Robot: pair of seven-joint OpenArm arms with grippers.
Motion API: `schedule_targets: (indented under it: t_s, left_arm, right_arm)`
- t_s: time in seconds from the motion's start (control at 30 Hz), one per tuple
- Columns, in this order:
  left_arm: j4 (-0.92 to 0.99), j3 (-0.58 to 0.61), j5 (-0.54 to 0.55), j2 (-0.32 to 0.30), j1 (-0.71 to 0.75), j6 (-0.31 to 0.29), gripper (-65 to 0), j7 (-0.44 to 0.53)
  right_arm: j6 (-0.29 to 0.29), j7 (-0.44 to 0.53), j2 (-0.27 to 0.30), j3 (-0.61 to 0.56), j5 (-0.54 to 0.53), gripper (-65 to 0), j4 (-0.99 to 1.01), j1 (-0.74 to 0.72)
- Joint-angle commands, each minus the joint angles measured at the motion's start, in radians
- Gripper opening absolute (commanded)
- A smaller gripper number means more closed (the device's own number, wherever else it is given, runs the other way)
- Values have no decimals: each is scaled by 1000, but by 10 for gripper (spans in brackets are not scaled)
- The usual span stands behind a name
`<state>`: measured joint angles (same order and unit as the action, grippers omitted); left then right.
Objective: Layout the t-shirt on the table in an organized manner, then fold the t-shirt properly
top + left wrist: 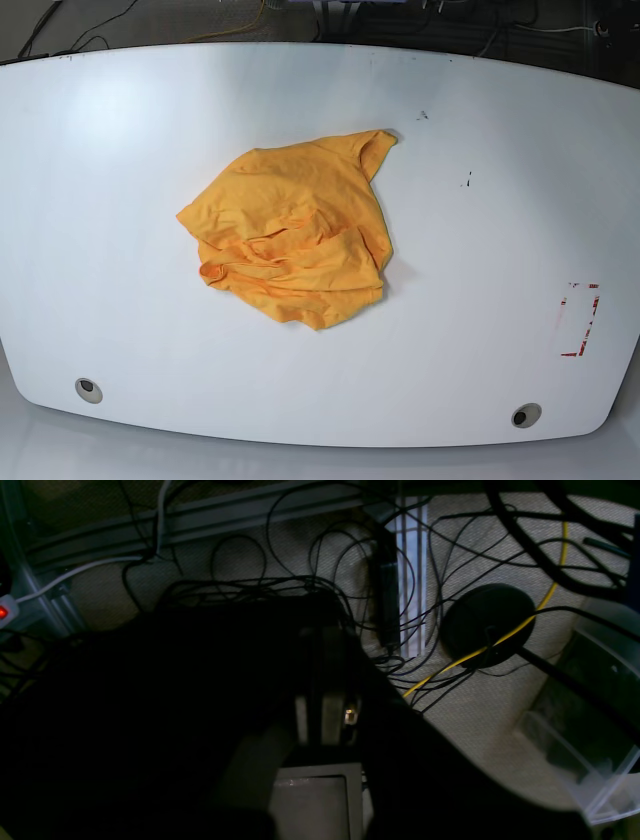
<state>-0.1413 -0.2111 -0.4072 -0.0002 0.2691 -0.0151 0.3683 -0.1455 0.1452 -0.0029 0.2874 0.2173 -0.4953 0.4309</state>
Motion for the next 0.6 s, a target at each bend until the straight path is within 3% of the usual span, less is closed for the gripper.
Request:
schedule_targets:
  t_s: [0.0,0.1,0.3,0.43,0.5,0.57]
  left_arm:
    - [-2,0,1,-14,14,0,-631,13]
    - [-5,0,1,-21,31,0,-631,16]
    - [-50,0,1,-21,72,0,-597,50]
    - [-108,0,1,-21,111,4,-463,70]
    - [-154,-1,1,-21,134,4,-352,70]
    - [-188,-1,4,-19,161,4,-282,70]
  right_arm:
    - [-3,3,-9,2,-3,-644,-44,38]
    - [-3,3,-16,2,-3,-627,-96,72]
    - [-3,3,-35,2,-3,-503,-188,136]
    - [-3,3,-50,2,-3,-500,-253,174]
    - [-3,3,-53,-1,-3,-508,-289,196]
    - [-3,3,-55,-3,-3,-509,-311,213]
